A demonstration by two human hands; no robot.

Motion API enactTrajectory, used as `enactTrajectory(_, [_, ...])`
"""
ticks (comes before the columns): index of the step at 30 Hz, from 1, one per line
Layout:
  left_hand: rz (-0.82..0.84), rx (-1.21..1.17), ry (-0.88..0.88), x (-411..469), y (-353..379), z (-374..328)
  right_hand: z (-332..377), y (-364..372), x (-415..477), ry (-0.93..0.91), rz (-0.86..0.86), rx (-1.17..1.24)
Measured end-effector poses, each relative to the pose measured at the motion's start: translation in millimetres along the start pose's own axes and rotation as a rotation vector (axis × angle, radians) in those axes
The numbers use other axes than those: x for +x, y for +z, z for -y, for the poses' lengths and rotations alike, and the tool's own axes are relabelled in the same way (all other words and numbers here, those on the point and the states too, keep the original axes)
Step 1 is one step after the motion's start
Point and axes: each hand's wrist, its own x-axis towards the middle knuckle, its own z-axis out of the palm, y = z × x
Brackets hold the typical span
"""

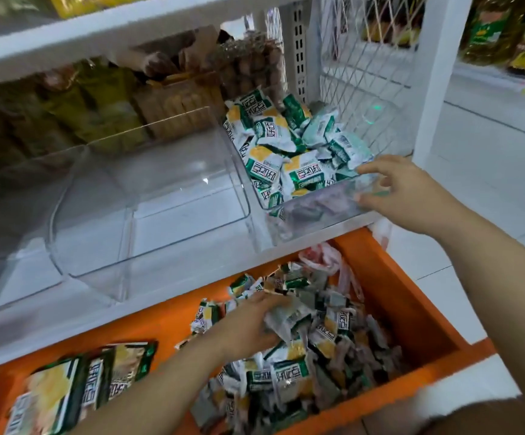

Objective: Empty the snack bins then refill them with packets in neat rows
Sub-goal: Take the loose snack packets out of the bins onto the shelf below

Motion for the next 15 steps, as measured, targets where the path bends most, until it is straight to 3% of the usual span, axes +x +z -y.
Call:
enactTrajectory(4, [-0.048, 0.057, 0.049, 1.2, -10.4, -0.7, 2.7, 1.4, -0.8, -0.011, -0.006, -0.023])
enactTrajectory(7, [-0.169, -0.008, 0.194, -10.3, -44.0, -24.4, 6.8, 3.1, -1.3, -0.019, -0.06, -0.063])
enactTrajectory(12, [-0.689, -0.08, 0.394, -20.2, -110.4, -55.0, 18.1, 11.4, -1.1, -0.022, -0.14, -0.066])
enactTrajectory(15, [-0.936, 0.007, 0.349, -4.6, -145.5, -49.9, 27.1, 18.8, -2.0, -0.035, -0.171, -0.045])
